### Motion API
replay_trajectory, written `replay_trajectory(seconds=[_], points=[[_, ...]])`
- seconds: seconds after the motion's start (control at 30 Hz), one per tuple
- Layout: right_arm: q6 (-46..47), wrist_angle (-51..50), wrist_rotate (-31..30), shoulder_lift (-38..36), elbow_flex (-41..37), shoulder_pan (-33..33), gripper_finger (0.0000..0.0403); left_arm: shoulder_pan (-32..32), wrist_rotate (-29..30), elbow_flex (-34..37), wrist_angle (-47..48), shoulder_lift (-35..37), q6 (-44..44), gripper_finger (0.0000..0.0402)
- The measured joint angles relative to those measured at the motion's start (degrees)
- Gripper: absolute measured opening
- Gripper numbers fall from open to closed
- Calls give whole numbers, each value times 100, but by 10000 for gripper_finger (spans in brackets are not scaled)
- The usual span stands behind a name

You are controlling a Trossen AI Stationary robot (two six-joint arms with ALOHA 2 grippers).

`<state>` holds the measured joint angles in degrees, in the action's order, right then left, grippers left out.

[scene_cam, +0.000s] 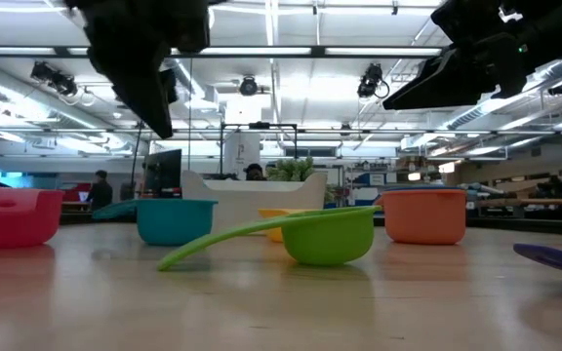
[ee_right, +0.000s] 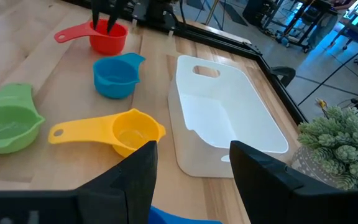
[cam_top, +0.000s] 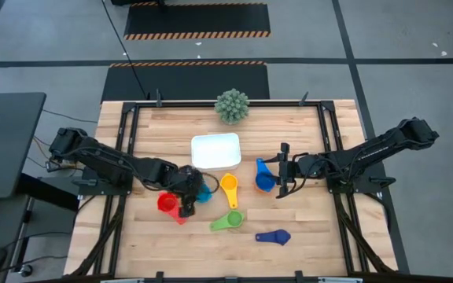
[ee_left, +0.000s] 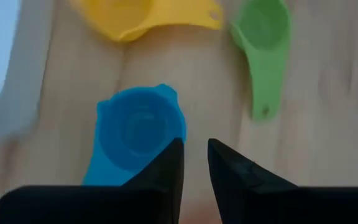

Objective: Nest measuring cups in basket
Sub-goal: Move the red nesting cup next to the top blue nesting cup

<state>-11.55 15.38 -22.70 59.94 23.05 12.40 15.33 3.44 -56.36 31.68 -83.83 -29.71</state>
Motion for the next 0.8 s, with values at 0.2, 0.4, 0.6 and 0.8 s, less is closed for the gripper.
replay_trajectory(seconds=[0.2,0.4,0.6,0.8], points=[[-15,-2,187,0,0,0,209,123,249,50,513,-61,-2494,78],[2,-2,456,0,-1,0,209,480,621,55,1003,-61,-4127,78],[92,-4,780,0,-2,2,209,921,896,55,1780,-63,-5824,78],[85,-7,809,0,-2,4,209,1139,879,55,1781,-63,-6576,89]])
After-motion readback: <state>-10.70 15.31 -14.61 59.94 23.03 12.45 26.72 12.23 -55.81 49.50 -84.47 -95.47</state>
